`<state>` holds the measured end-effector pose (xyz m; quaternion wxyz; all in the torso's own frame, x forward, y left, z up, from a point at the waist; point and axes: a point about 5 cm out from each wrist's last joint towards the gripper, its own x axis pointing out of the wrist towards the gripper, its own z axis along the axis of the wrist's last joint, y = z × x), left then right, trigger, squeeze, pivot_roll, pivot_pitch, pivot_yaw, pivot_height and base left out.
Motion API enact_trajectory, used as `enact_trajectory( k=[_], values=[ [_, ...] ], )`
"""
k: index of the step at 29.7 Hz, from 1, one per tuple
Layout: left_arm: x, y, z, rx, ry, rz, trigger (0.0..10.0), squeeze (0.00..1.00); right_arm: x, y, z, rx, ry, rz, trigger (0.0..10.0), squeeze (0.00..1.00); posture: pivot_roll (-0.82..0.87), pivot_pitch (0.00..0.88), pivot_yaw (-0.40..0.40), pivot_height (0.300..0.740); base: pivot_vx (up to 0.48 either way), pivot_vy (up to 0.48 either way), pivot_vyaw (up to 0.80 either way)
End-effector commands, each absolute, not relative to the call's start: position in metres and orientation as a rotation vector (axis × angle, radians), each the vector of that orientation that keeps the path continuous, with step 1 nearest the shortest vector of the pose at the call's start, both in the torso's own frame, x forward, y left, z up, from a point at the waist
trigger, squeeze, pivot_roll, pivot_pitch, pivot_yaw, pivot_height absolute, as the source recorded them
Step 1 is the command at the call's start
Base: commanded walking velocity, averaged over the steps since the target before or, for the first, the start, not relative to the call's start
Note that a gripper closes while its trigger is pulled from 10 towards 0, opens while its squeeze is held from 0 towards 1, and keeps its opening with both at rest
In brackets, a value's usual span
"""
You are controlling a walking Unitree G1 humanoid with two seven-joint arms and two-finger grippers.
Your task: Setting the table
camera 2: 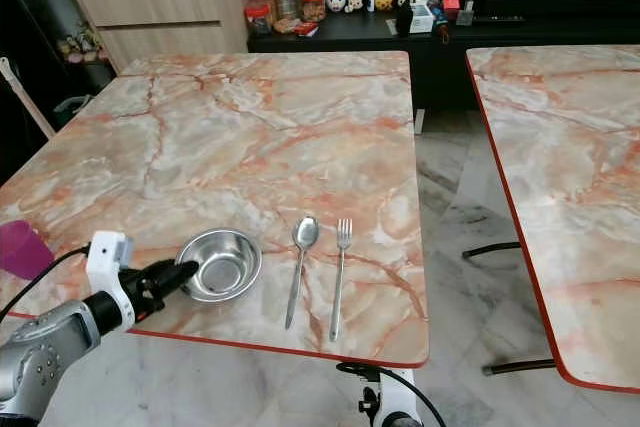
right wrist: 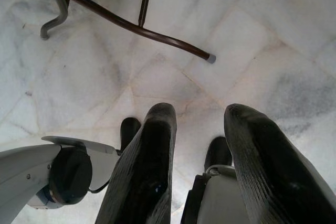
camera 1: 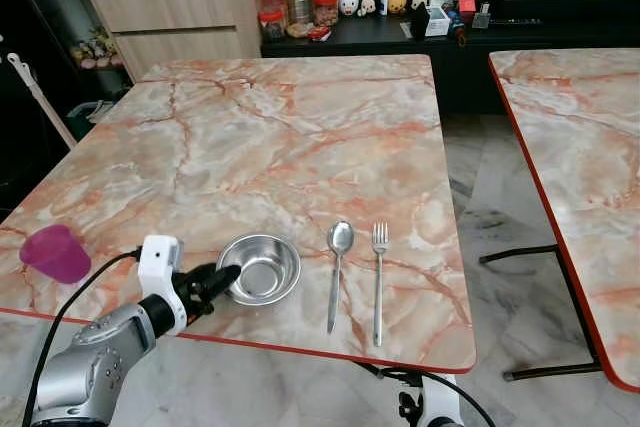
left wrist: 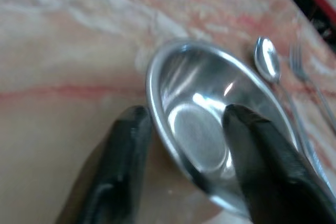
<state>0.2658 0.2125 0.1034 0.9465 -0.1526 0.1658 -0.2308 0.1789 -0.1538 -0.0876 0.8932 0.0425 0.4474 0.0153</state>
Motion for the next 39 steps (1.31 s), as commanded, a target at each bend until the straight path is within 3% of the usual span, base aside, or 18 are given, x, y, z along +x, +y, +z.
enact_trajectory(
  k=[1,16,17,39],
  values=[
    [0.268,0.22,0.118,-0.325,0.273,-0.459,10.0,1.0,0.178,-0.152,-0.088,0.105,0.925,0.022,10.0,0.0,0.14,0.045,0.114,0.74,0.0,0.0,0.0],
    [0.264,0.227,0.113,-0.305,0.314,-0.418,10.0,1.0,0.178,-0.152,-0.088,0.102,0.928,0.024,10.0,0.0,0.14,0.052,0.113,0.74,0.0,0.0,0.0],
    [0.264,0.227,0.11,-0.297,0.332,-0.409,10.0,0.0,0.178,-0.152,-0.088,0.102,0.927,0.024,10.0,0.0,0.14,0.052,0.114,0.74,0.0,0.0,0.0],
    [0.261,0.217,0.092,-0.276,0.441,-0.425,10.0,0.0,0.177,-0.152,-0.088,0.105,0.927,0.021,10.0,0.0,0.13,0.053,0.116,0.74,0.0,0.0,0.0]
  ],
)
